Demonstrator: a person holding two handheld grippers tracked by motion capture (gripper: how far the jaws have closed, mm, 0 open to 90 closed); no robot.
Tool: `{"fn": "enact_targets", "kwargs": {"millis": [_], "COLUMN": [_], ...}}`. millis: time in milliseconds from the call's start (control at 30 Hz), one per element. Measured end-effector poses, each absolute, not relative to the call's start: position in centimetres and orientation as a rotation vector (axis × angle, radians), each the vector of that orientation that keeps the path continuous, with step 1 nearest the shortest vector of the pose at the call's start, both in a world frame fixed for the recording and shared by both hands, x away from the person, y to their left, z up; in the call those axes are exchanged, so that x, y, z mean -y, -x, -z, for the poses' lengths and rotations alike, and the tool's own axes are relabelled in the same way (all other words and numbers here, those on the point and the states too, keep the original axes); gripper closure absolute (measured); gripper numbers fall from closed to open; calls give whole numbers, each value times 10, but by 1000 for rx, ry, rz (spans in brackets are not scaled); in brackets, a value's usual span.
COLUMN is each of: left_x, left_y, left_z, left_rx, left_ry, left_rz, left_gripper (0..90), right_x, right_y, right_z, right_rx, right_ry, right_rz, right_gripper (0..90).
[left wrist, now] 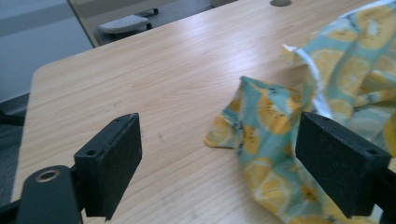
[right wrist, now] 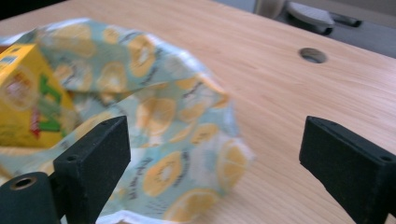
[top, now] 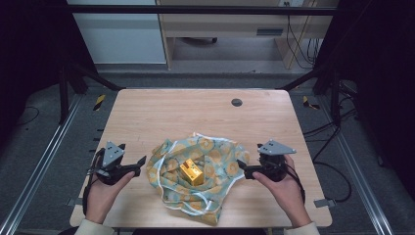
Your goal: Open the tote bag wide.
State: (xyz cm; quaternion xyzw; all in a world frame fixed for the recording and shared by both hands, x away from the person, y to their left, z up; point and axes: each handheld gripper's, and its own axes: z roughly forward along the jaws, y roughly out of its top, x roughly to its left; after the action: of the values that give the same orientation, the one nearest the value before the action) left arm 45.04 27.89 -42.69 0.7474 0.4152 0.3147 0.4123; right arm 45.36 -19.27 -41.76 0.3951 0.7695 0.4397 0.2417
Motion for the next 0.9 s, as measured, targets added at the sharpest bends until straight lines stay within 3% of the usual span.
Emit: {"fn": "enact_targets", "kwargs": {"millis": [300, 900], "left_x": [-305, -330], "left_y": [-453, -468], "left_z": [422, 439], "left_rx": [-1099, -1211], "left_ry": [-1774, -1824], "left_rz": [-816, -825], "left_gripper": [128, 78], "right_x": [227, 270], "right_y": [-459, -468], "right_z": [417, 438], "right_rx": [-1985, -1866], "right_ry": [-1187, -1345], "right_rz": [-1191, -1116], "right_gripper": [67, 55]}}
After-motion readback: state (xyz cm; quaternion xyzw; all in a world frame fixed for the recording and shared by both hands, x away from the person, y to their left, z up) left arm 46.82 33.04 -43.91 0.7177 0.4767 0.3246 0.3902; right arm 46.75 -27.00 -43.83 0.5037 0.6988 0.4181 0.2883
